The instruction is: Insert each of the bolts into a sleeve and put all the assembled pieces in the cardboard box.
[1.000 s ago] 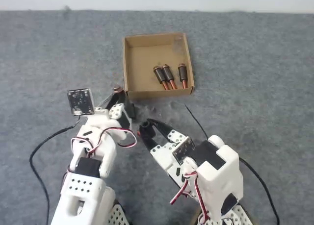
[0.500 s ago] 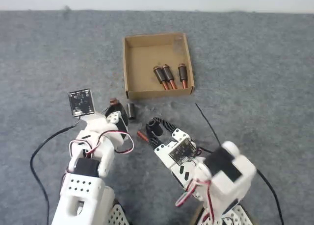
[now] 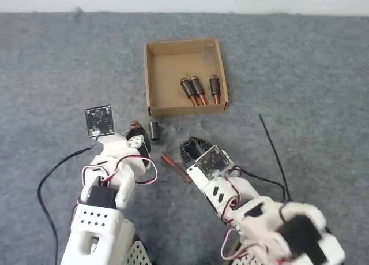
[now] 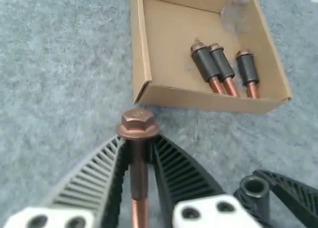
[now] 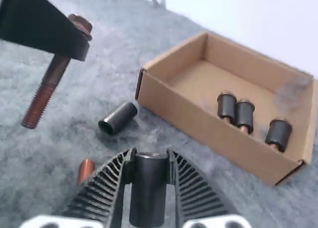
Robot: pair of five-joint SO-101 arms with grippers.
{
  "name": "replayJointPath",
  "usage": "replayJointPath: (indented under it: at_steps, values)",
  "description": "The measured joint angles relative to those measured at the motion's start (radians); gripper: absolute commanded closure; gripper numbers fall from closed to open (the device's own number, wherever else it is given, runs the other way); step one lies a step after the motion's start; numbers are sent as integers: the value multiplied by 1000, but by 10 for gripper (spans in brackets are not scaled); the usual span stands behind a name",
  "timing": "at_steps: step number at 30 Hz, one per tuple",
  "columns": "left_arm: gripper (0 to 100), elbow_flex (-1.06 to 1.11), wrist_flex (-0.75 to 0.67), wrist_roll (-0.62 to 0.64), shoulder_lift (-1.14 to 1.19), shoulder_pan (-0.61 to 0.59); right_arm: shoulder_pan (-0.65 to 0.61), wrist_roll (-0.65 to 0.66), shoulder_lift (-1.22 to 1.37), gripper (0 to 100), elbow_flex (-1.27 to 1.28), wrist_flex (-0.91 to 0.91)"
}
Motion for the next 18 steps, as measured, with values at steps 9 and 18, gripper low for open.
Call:
replayJointPath:
  at_steps: [9, 18]
  values:
    - [988, 0, 9, -3, 0, 0, 3, -57, -384, 992, -8, 554]
    - [988, -5, 72, -3, 0, 0, 44, -155, -612, 992, -192, 1315]
